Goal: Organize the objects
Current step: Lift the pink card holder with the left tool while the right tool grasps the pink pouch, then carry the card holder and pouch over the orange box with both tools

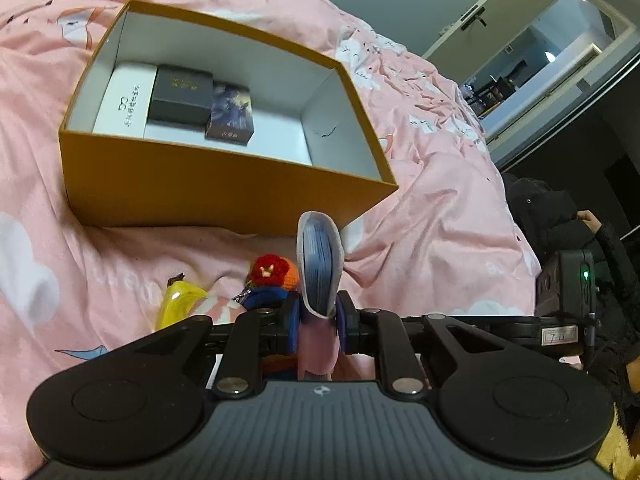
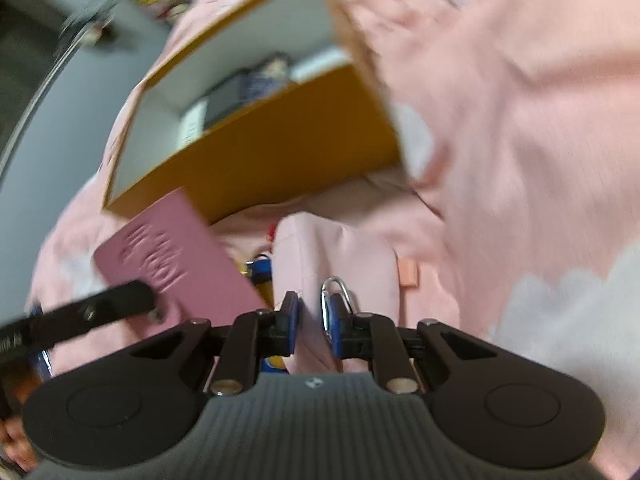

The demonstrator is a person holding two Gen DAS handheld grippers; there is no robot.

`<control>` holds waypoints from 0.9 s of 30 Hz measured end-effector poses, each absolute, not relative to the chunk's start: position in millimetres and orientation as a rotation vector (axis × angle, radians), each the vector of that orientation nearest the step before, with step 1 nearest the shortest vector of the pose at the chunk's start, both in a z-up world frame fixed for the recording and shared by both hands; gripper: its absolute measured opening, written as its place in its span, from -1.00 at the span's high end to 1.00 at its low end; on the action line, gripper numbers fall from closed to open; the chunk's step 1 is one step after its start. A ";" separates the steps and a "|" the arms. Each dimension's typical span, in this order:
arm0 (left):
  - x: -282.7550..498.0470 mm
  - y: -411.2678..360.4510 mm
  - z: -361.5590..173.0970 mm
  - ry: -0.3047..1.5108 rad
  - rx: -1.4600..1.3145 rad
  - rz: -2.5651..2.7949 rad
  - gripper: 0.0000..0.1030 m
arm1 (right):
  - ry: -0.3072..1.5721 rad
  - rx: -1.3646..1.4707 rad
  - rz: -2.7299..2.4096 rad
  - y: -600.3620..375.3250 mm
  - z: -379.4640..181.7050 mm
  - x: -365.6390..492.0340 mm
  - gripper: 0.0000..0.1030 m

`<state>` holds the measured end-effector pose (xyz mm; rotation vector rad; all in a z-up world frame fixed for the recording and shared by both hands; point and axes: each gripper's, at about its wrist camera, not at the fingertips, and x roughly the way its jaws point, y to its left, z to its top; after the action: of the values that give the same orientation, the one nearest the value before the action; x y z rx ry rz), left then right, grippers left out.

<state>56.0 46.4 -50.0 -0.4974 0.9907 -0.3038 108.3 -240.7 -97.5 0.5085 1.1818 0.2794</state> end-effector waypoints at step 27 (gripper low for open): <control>57.0 26.2 -52.8 0.933 -0.308 -0.173 0.43 | 1.018 -0.177 0.123 -201.3 -92.0 92.4 0.31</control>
<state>57.0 26.2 -52.8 -0.3078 0.9328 -0.1729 92.4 -201.3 -92.0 -0.1771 1.0183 0.1225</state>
